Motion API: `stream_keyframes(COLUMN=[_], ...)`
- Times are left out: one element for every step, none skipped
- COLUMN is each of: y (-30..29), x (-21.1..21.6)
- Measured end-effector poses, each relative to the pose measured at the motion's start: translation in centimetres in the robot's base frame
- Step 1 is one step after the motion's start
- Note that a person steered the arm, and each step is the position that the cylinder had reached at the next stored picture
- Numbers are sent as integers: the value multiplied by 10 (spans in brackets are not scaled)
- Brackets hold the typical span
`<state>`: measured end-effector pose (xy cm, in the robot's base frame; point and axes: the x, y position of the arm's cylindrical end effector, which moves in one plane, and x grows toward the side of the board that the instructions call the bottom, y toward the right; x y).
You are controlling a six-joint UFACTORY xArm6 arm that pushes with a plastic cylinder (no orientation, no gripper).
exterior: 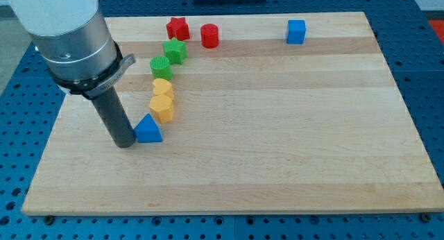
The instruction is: Push red circle towards center
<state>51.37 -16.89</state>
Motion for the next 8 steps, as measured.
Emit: stream_keyframes(y=[14, 60, 170, 212, 185, 190, 143, 103], x=[7, 73, 8, -99, -162, -250, -287, -284])
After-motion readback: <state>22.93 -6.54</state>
